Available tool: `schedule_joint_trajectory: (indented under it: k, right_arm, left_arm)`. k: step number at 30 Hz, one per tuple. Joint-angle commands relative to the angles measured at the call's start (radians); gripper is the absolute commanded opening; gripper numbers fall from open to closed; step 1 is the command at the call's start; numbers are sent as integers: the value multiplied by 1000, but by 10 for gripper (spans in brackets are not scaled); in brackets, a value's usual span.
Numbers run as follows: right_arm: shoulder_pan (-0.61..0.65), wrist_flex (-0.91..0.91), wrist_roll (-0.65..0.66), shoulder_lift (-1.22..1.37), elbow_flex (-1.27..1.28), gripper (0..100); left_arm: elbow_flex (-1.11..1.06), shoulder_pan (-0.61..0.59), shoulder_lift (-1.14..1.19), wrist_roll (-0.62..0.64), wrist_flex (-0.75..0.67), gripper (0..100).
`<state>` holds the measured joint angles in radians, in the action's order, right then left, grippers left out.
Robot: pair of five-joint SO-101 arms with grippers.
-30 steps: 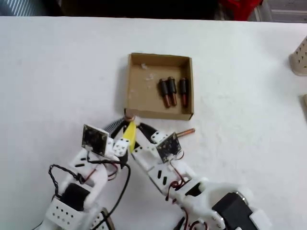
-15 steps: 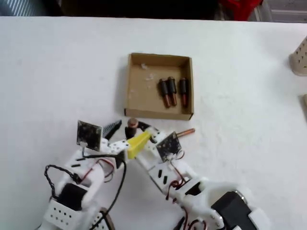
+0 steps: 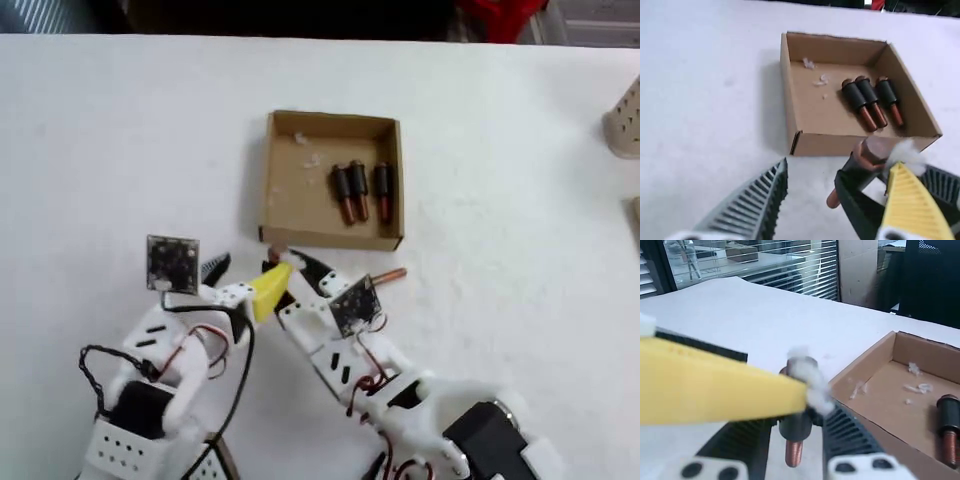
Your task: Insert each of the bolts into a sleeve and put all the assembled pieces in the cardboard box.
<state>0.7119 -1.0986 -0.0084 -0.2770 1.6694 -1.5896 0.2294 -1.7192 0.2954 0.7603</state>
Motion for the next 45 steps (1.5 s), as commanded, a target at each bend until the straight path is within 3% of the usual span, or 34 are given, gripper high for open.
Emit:
schedule_joint_trajectory:
  k: [1, 7, 13, 19, 23, 34, 39, 45]
  right_arm:
    - [-15, -8, -6, -50, 5, 16]
    - [-15, -8, -6, -50, 5, 16]
    - [-16, -8, -5, -50, 5, 16]
    - [-16, -8, -5, -48, 5, 16]
    - [-16, -8, -3, -45, 5, 16]
    - [-65, -1, 0, -50, 5, 16]
    - [-91, -5, 0, -51, 5, 16]
    - [-142, -7, 2, -53, -2, 16]
  left_arm:
    - [98, 56, -13, 44, -3, 328]
    - [121, 208, -13, 44, 3, 328]
    - [167, 211, -13, 44, 5, 304]
    - [267, 96, -13, 38, 5, 15]
    - [269, 12, -13, 38, 6, 73]
    - [222, -294, -116, 31, 226, 24]
    - [135, -375, -111, -124, 255, 24]
    - [-18, -394, -111, -203, 252, 24]
